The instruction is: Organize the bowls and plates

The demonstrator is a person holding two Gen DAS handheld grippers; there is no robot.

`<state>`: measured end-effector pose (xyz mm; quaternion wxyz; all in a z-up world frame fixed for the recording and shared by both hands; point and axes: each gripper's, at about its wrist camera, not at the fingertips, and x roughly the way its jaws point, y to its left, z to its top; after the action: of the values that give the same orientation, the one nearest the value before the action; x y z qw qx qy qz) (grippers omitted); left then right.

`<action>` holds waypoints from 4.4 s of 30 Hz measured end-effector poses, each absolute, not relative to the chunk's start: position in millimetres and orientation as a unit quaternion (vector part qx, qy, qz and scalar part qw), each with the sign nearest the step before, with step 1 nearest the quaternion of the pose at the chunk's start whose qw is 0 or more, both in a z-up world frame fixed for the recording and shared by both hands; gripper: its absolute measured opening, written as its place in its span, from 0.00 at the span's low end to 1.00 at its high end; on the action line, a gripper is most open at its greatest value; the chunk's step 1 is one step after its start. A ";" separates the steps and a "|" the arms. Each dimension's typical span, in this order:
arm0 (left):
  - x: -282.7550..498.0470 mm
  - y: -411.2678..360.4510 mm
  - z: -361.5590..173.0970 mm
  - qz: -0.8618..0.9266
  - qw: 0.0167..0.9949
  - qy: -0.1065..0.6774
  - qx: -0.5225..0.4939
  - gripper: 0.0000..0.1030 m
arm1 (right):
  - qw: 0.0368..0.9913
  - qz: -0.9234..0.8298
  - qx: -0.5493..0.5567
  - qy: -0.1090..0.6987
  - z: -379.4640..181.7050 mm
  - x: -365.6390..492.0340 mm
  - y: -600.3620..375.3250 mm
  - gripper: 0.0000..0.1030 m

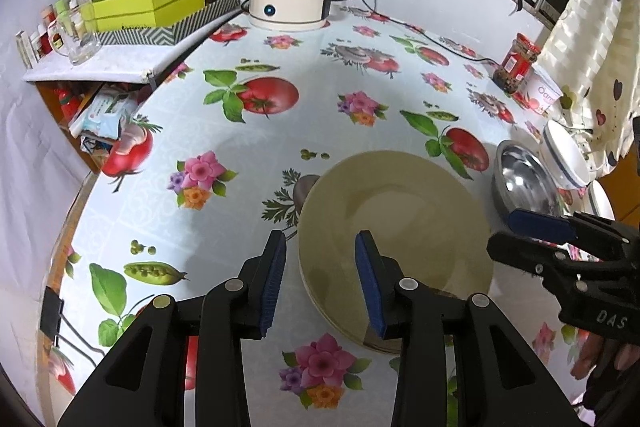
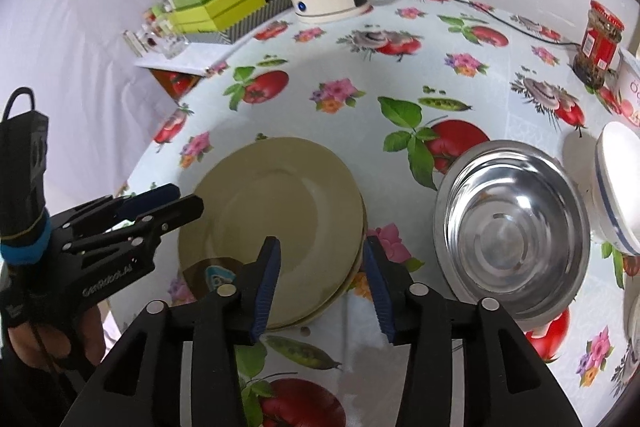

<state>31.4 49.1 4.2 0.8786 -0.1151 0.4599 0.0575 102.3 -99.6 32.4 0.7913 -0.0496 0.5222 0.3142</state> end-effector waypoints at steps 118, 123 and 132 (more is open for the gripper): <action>76.3 -89.8 40.0 -0.124 0.876 0.465 -0.041 0.36 | 0.835 0.115 0.097 0.529 40.5 81.6 -301.5 0.31; 83.1 -94.7 40.7 -0.133 0.873 0.467 -0.044 0.36 | 0.840 0.114 0.100 0.520 45.2 83.6 -305.4 0.30; 94.6 -105.0 43.2 -0.146 0.872 0.466 -0.044 0.36 | 0.846 0.110 0.104 0.511 49.5 91.7 -310.3 0.30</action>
<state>94.6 -105.0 43.2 0.8718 -0.0442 0.4655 -0.1459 91.7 -310.3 49.5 0.8459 0.1040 0.5114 0.1104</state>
